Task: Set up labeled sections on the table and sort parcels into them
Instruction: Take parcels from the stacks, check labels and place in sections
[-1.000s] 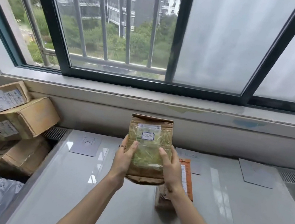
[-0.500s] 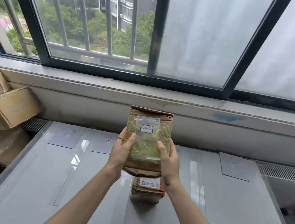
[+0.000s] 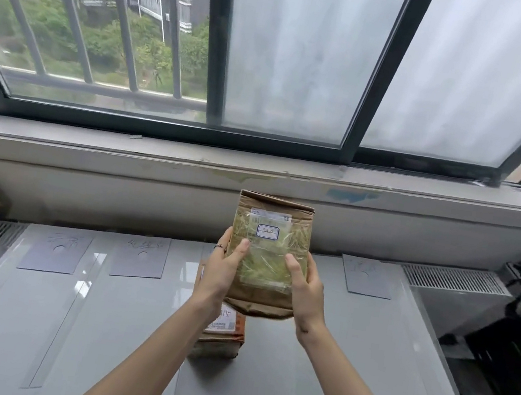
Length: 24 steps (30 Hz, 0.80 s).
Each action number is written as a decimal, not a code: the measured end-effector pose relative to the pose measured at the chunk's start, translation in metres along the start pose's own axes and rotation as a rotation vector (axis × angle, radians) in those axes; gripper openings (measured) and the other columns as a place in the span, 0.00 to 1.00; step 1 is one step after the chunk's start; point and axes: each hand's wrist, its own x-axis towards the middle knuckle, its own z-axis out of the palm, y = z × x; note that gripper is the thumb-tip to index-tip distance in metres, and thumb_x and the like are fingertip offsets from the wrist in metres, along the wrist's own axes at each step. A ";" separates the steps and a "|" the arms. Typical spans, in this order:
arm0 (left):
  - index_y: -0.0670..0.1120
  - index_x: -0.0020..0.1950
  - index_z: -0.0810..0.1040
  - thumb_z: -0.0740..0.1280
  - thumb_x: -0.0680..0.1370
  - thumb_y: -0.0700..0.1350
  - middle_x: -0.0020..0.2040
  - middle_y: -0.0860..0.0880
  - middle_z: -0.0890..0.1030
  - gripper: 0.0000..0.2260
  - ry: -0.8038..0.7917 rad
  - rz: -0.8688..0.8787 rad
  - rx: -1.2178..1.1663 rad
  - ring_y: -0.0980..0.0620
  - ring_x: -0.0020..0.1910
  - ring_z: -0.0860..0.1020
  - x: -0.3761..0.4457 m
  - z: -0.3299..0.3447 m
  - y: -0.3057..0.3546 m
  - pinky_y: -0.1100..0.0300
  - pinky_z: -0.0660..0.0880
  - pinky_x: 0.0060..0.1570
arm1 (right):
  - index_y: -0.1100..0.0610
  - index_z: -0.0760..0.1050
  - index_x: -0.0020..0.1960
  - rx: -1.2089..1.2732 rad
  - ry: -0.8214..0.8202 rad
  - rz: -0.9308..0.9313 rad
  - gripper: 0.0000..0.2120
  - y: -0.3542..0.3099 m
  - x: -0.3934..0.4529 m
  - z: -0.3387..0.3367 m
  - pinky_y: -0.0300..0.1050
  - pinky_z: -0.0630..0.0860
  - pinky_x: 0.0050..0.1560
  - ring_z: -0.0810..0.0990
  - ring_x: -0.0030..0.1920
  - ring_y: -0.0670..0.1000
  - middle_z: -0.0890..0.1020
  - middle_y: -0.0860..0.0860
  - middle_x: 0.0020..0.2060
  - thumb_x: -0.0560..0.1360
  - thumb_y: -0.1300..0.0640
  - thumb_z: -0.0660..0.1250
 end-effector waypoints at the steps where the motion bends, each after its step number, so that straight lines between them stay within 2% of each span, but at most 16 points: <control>1: 0.54 0.72 0.70 0.65 0.81 0.51 0.61 0.52 0.82 0.19 -0.005 -0.003 0.002 0.52 0.58 0.81 0.002 0.010 -0.003 0.53 0.79 0.57 | 0.49 0.72 0.69 -0.001 0.011 0.002 0.28 -0.001 0.003 -0.009 0.51 0.79 0.60 0.82 0.56 0.46 0.83 0.46 0.56 0.71 0.40 0.69; 5: 0.53 0.74 0.68 0.66 0.80 0.52 0.64 0.51 0.80 0.23 -0.010 -0.005 0.009 0.52 0.60 0.80 0.009 0.051 -0.019 0.50 0.77 0.61 | 0.48 0.72 0.69 0.006 0.021 0.006 0.31 -0.002 0.016 -0.052 0.50 0.79 0.59 0.83 0.55 0.46 0.84 0.46 0.56 0.69 0.39 0.69; 10: 0.53 0.74 0.68 0.65 0.80 0.53 0.64 0.53 0.80 0.22 0.026 -0.037 0.045 0.55 0.59 0.80 0.009 0.107 -0.045 0.62 0.79 0.52 | 0.48 0.73 0.67 0.006 0.013 0.021 0.30 0.006 0.031 -0.113 0.48 0.78 0.60 0.82 0.57 0.45 0.83 0.45 0.56 0.69 0.39 0.69; 13: 0.54 0.74 0.67 0.65 0.80 0.54 0.64 0.52 0.79 0.23 0.055 -0.048 0.047 0.54 0.59 0.80 0.008 0.146 -0.064 0.59 0.79 0.53 | 0.47 0.73 0.68 -0.001 -0.013 0.051 0.32 0.013 0.044 -0.152 0.51 0.78 0.61 0.81 0.58 0.46 0.83 0.45 0.58 0.67 0.36 0.70; 16: 0.51 0.75 0.64 0.66 0.80 0.53 0.66 0.52 0.76 0.25 0.132 -0.053 0.061 0.54 0.62 0.78 0.004 0.182 -0.081 0.62 0.76 0.54 | 0.49 0.72 0.68 -0.015 -0.029 0.067 0.24 0.021 0.055 -0.189 0.48 0.79 0.57 0.82 0.56 0.46 0.83 0.46 0.57 0.74 0.43 0.70; 19: 0.53 0.73 0.64 0.67 0.79 0.54 0.69 0.50 0.74 0.25 0.174 -0.085 0.074 0.52 0.65 0.76 0.004 0.210 -0.102 0.52 0.73 0.65 | 0.49 0.73 0.67 -0.043 -0.049 0.091 0.22 0.030 0.064 -0.222 0.45 0.80 0.53 0.83 0.55 0.46 0.83 0.47 0.56 0.76 0.44 0.69; 20: 0.53 0.72 0.65 0.68 0.78 0.54 0.68 0.49 0.75 0.24 0.181 -0.099 0.084 0.52 0.64 0.76 0.004 0.217 -0.111 0.51 0.73 0.66 | 0.49 0.73 0.68 -0.053 -0.048 0.103 0.23 0.034 0.065 -0.231 0.44 0.79 0.53 0.82 0.55 0.46 0.83 0.47 0.57 0.75 0.44 0.69; 22: 0.55 0.68 0.68 0.68 0.78 0.54 0.65 0.49 0.77 0.19 0.189 -0.105 0.106 0.54 0.61 0.78 0.006 0.230 -0.126 0.55 0.75 0.62 | 0.49 0.72 0.68 -0.062 -0.038 0.133 0.22 0.042 0.069 -0.248 0.41 0.78 0.51 0.81 0.56 0.45 0.82 0.46 0.58 0.76 0.45 0.68; 24: 0.56 0.67 0.68 0.69 0.77 0.56 0.64 0.50 0.76 0.20 0.224 -0.112 0.153 0.55 0.61 0.77 0.008 0.240 -0.140 0.57 0.76 0.61 | 0.50 0.72 0.68 -0.072 -0.029 0.167 0.21 0.049 0.071 -0.261 0.36 0.76 0.46 0.80 0.55 0.43 0.81 0.46 0.57 0.77 0.47 0.67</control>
